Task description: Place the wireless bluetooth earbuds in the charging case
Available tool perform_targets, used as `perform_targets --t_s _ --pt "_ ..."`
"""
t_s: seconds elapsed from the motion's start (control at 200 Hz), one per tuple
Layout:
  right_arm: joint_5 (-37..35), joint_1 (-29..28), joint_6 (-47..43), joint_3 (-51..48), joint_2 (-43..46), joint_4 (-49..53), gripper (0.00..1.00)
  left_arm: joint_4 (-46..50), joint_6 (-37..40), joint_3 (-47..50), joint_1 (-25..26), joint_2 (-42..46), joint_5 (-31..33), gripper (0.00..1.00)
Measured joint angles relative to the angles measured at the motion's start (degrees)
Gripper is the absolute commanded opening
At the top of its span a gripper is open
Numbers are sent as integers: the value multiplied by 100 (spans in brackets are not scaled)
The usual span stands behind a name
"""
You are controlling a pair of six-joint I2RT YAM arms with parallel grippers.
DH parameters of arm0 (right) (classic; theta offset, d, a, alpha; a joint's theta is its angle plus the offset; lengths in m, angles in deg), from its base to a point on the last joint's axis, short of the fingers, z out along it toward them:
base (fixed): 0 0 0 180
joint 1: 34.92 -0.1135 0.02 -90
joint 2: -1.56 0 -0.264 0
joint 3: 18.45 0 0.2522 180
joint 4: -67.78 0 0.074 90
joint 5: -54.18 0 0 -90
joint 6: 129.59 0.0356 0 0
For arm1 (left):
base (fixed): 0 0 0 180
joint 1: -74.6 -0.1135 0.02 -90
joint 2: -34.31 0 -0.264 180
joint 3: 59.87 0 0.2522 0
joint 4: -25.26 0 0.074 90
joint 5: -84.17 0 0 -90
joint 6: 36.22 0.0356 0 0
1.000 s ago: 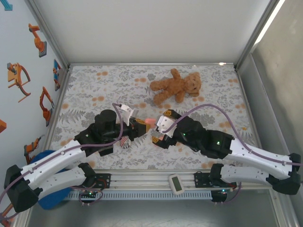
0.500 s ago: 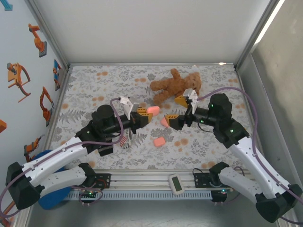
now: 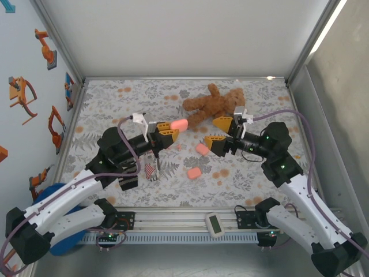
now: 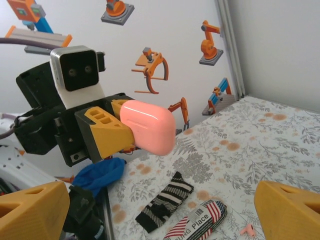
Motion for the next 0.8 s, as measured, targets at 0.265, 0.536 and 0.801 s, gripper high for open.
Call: perform_targets --t_s 0.265,0.536,0.801 --pt "-483 -146 533 -236 776 136 95 17 66 170 -103 511 -323 0" --pt "-546 -468 614 -245 404 153 95 -190 42 459 -136 529 -433 0" --pt "-350 -638 562 -186 -595 -160 93 -708 -2 516 -140 476 -608 0"
